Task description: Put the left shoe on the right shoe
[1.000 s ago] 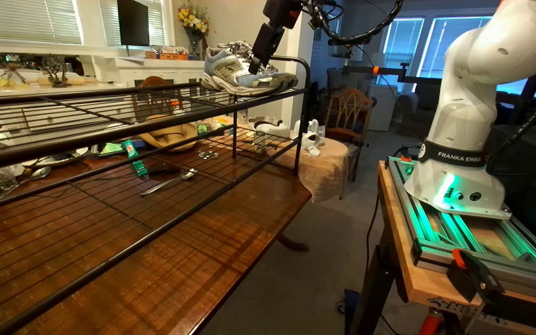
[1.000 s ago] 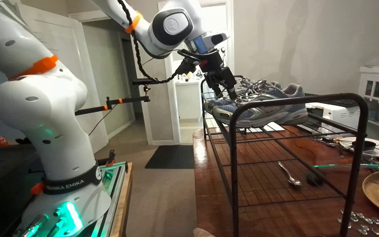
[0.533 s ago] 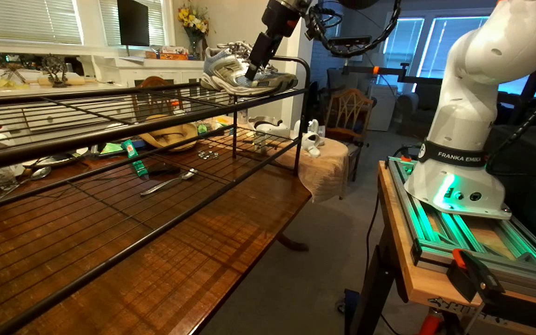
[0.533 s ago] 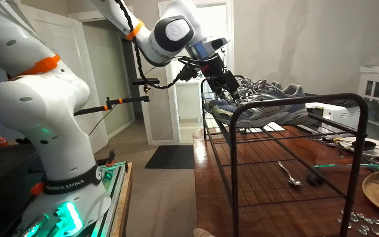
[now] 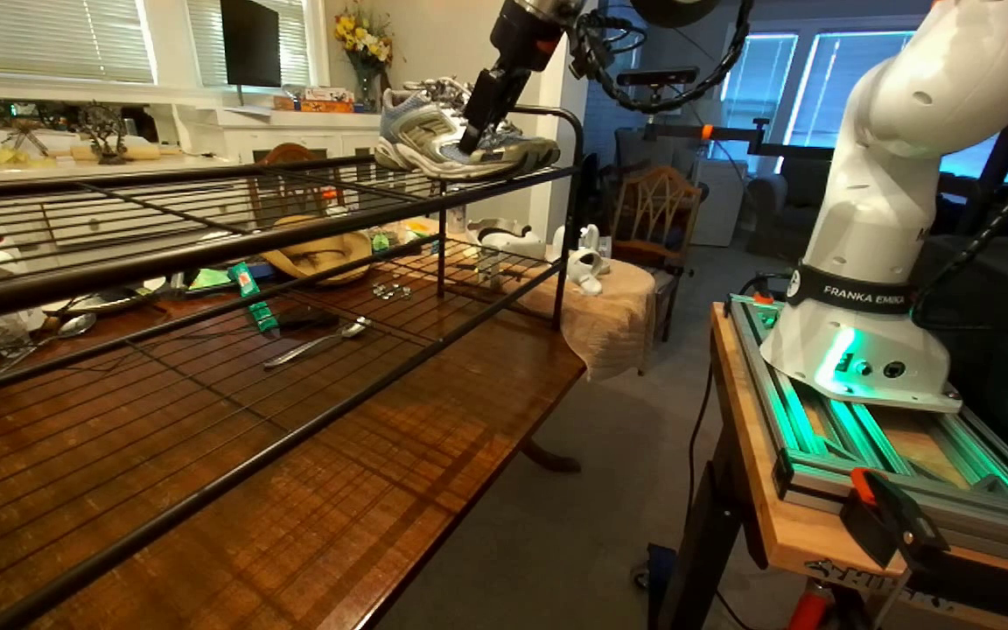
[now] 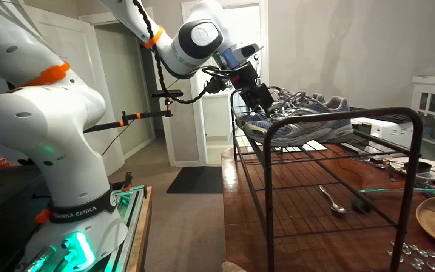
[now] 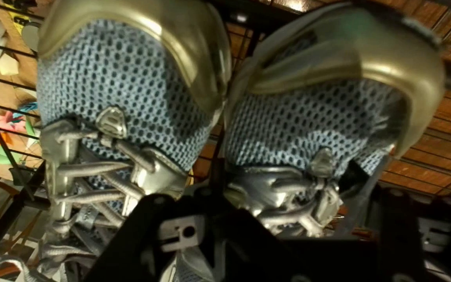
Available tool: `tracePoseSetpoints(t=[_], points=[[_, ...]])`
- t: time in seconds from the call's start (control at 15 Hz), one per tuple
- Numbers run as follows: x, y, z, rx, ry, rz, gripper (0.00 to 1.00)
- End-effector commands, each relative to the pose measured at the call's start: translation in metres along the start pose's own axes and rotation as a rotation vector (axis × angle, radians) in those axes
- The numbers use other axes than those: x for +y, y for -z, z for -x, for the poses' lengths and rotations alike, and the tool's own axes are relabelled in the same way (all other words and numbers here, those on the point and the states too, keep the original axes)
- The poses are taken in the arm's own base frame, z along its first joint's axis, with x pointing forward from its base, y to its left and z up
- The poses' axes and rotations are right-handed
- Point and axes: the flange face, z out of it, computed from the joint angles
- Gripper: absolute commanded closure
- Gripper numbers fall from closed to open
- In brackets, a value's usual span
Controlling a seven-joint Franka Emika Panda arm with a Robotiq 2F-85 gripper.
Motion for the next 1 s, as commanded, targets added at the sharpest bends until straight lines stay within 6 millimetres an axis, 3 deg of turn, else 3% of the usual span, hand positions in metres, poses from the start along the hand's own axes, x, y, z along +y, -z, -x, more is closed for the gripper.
tracePoseSetpoints(t=[0.0,0.93], points=[[-0.002,-0.011,0.005,-0.015,-0.008,0.004,0.55],[0.012,0.015,-0.009,0.015,-0.011,-0.075,0.58]])
